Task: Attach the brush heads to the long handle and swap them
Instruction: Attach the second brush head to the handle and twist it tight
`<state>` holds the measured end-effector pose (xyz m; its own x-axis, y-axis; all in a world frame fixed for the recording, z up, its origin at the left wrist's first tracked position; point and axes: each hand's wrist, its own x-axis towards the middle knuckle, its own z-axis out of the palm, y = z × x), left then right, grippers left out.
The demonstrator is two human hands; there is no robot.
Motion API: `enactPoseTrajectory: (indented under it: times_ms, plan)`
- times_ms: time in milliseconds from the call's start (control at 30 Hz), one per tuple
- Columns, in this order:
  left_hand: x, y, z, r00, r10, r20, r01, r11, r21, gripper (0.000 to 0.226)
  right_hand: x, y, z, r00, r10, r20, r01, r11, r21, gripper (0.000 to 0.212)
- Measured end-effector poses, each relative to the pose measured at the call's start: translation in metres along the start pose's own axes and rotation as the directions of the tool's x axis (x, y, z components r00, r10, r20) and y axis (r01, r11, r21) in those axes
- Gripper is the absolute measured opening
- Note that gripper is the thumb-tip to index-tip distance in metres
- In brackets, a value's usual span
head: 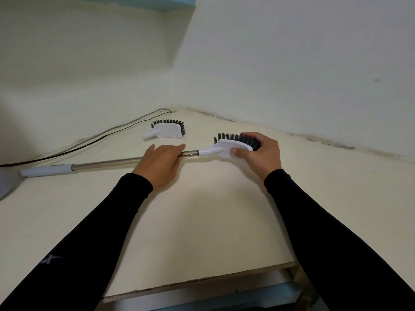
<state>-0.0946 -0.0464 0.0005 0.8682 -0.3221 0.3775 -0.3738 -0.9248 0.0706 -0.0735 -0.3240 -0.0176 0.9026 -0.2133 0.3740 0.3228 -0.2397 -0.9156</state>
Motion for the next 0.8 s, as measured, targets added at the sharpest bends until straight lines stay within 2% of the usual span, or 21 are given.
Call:
enactPoseTrajectory:
  times_ms: [133,400,633,800]
  plan:
    - [-0.001,0.002,-0.004,0.999,-0.01,0.039,0.009,0.999,0.046,0.018,0.001,0.001,-0.001,1.0,-0.006,0.006,0.006,1.0,-0.003,0.04]
    - [-0.002,0.006,-0.012,0.998,-0.031,-0.062,0.028,0.999,-0.045,0.02,0.001,0.001,0.0,1.0,0.002,-0.002,-0.002,1.0,-0.003,0.038]
    - [-0.001,0.007,-0.011,0.983,-0.078,-0.166,0.071,0.996,-0.052,0.006,0.0,0.0,0.001,1.0,0.012,0.011,-0.012,1.0,0.003,0.034]
    - [0.003,0.007,-0.005,0.971,-0.123,-0.206,0.108,0.991,-0.081,0.013,-0.002,0.0,0.002,1.0,0.026,0.006,-0.026,1.0,-0.004,0.037]
